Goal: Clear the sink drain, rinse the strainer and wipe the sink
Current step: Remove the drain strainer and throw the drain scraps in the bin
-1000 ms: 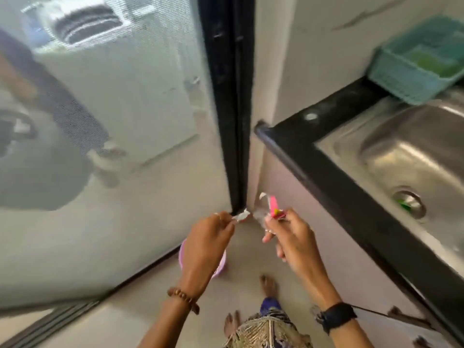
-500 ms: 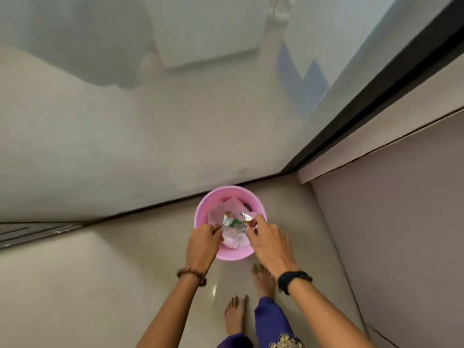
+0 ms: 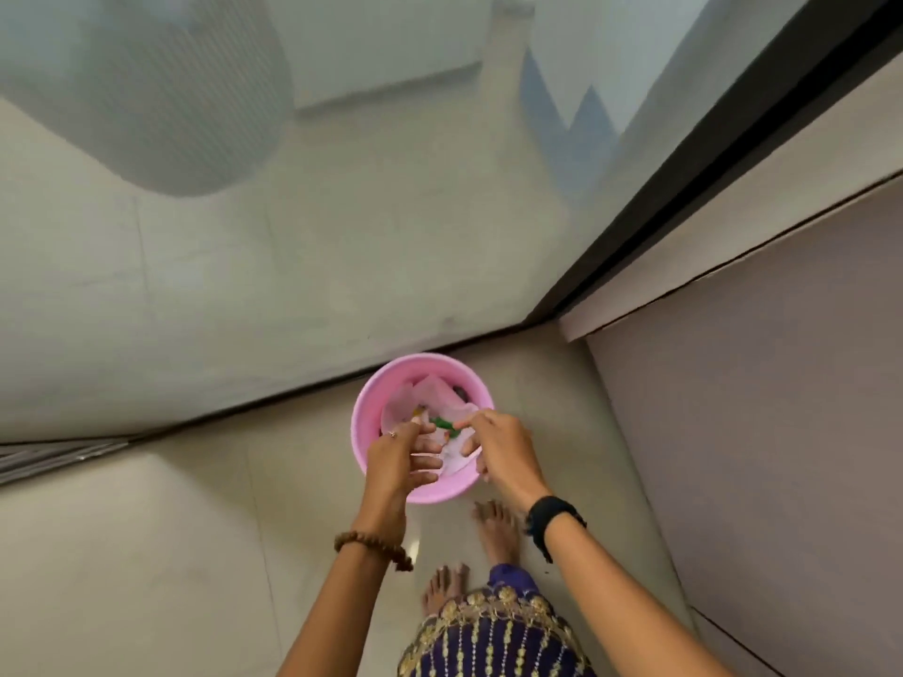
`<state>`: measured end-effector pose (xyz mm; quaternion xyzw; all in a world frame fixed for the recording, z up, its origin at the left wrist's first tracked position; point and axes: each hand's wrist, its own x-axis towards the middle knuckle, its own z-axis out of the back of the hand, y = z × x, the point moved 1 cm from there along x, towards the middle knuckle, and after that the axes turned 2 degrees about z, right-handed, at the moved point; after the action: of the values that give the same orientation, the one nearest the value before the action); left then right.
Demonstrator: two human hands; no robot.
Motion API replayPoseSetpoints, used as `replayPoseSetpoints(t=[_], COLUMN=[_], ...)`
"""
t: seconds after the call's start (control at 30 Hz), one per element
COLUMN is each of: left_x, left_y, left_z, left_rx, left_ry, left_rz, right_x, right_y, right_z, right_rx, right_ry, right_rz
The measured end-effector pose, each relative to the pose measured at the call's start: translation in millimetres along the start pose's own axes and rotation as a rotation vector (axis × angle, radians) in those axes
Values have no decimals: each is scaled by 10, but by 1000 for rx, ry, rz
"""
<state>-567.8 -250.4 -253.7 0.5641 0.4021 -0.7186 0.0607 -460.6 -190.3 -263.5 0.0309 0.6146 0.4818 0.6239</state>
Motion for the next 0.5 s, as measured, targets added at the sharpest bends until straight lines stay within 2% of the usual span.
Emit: replayPoseSetpoints(t=[0.1,0.2,0.37,0.5], left_x=[-848,-1823,-3432,-4251], left_y=[-533,-1044,-1557,-1627], left_z=[-269,-601,-1180,-1741], left_rx=[-316,-429,-408,-247], left_ry=[88,333,757,976], left_rz=[73,78,48,-7], right_x=[-788,-1615,-2987,-3838], right_y=[630,1195,1785,1809], right_z=[491,1057,2065,2868], right_rx=[373,633,963,988], right_ry=[-29,-18,40,-147], right_rz=[-19,7,255,414])
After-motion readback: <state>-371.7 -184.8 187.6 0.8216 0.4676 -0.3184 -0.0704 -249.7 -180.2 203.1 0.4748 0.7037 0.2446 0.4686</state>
